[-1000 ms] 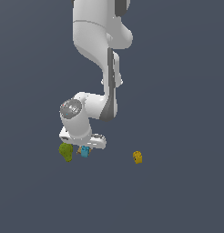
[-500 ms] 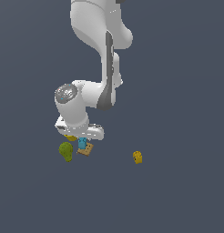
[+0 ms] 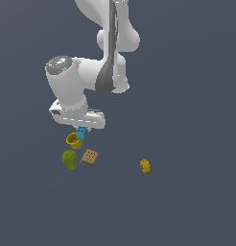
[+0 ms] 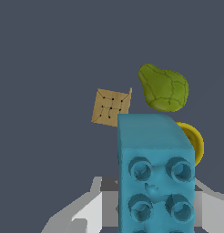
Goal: Pick up a designated object from a clutter of objects.
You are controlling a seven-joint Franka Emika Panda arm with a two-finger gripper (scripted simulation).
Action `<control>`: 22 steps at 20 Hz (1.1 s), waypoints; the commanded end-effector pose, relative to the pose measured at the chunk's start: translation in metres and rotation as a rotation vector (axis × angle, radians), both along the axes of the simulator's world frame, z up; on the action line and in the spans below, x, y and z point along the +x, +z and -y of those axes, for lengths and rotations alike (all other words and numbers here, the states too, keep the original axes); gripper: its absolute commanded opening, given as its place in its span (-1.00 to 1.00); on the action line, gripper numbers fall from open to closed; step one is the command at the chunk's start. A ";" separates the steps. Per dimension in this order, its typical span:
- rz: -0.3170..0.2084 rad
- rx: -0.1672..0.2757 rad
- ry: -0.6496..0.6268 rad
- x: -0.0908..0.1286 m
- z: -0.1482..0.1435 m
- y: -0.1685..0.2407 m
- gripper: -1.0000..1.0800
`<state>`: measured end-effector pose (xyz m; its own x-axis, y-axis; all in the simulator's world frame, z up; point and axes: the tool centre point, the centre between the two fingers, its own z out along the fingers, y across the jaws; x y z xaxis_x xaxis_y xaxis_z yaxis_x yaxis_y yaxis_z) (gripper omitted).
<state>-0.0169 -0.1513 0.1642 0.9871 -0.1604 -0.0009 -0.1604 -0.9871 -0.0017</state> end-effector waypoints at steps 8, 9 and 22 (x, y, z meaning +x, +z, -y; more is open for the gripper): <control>0.001 0.000 0.000 -0.046 0.016 0.080 -1.00; 0.001 0.000 0.000 -0.051 0.018 0.089 -1.00; 0.001 -0.001 -0.001 -0.106 0.041 0.190 -1.00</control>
